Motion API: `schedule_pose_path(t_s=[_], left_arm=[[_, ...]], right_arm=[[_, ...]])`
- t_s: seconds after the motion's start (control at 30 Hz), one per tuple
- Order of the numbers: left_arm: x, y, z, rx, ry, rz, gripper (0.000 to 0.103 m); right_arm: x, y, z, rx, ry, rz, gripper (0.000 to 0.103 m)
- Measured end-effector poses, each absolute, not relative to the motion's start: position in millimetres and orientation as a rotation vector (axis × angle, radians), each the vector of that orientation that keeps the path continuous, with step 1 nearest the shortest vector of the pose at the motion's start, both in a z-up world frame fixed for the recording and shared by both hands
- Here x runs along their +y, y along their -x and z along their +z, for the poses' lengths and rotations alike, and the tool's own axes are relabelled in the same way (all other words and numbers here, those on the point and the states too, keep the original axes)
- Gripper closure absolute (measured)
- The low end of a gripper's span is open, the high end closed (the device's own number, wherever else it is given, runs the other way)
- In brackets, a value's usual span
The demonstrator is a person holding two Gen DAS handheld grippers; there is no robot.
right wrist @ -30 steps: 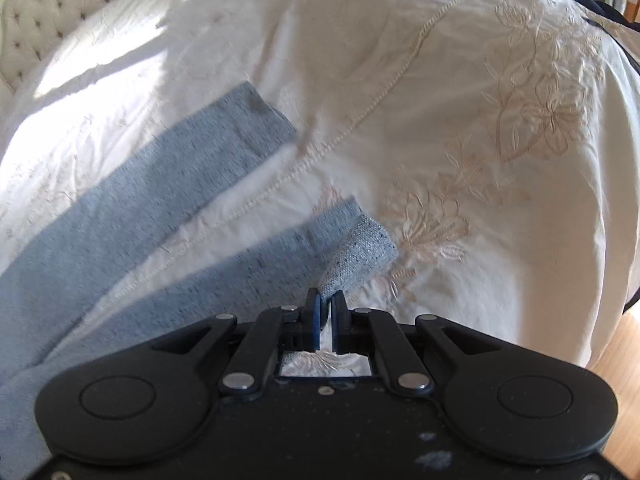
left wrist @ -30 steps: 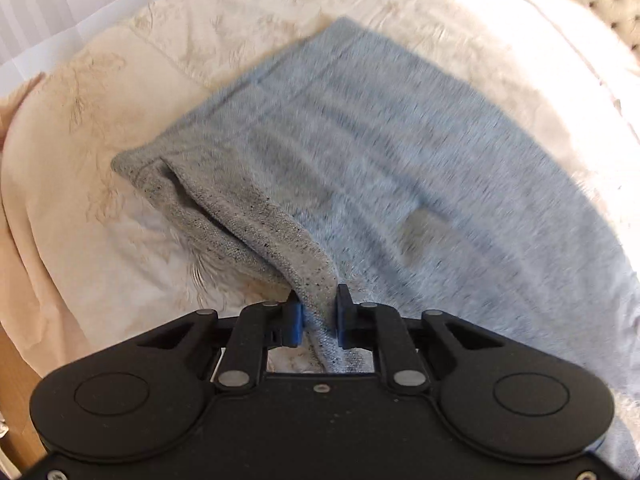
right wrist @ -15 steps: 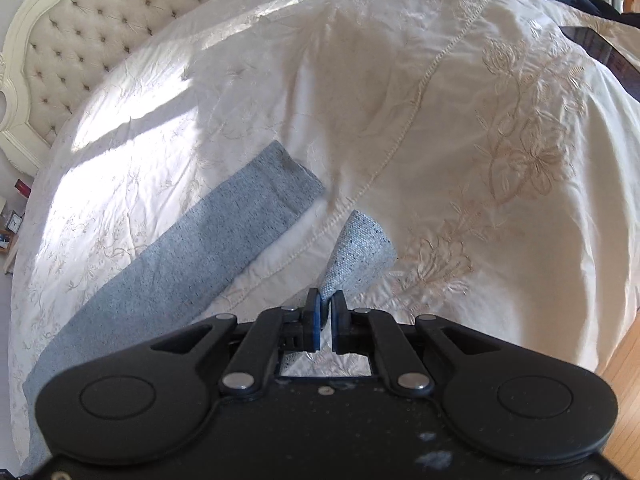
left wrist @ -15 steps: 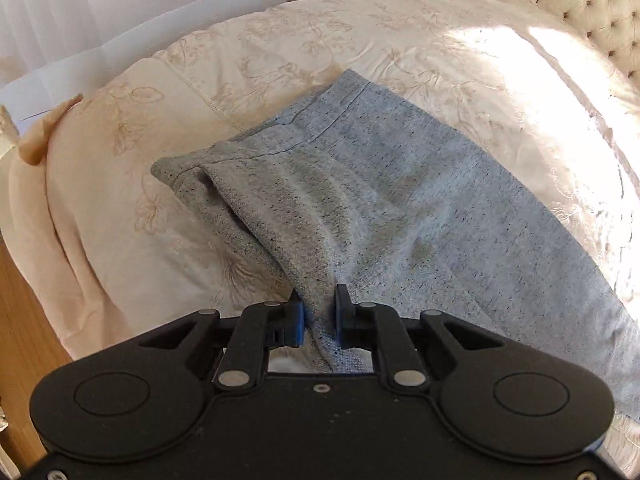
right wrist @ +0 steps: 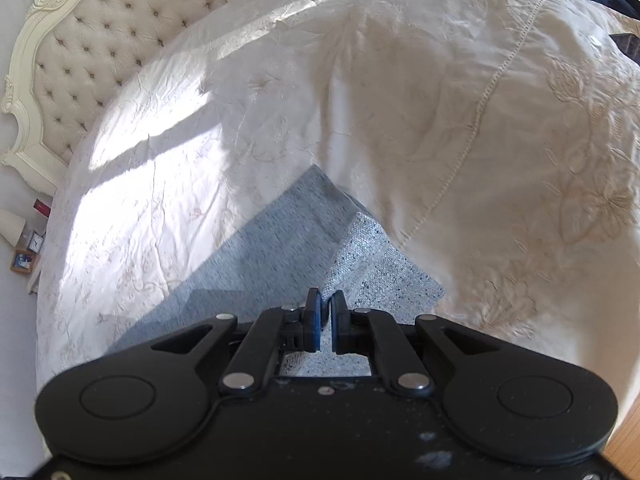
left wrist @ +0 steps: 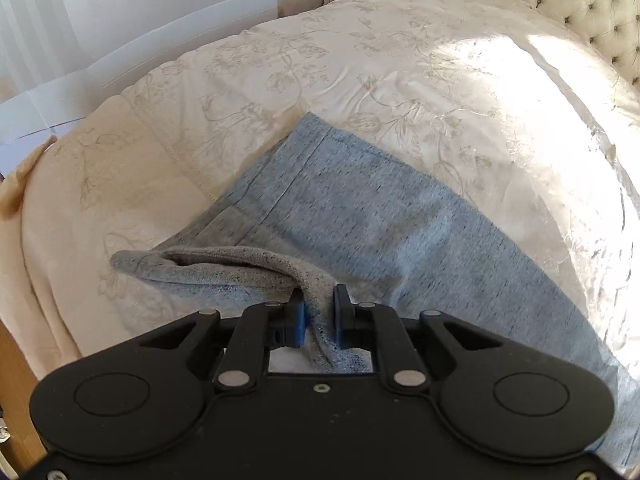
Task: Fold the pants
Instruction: 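Lift the held leg over the other leg with both grippers, then open both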
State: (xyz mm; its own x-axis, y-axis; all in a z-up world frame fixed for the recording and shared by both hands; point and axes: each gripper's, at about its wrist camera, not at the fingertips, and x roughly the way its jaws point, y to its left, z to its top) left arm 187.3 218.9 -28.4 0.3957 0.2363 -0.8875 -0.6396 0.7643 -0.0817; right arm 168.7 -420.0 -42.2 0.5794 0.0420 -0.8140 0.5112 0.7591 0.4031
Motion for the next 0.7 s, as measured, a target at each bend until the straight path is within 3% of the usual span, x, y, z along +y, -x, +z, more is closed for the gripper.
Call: schedule_pose_path(t_s=[0.43,0.7], left_arm=[[207.5,-346.4,-77.7,1.074,0.326,0.515,0.086],[204.4,-374.0,-118.3,1.127,0.299,0.546,0.086]], right_arm=[[-406.0,-312.1,-89.2,0.928,-0.700,-0.446,0.097],[-401.6,-371.3,-121.8,0.963,-0.645,-0.472,0.097]])
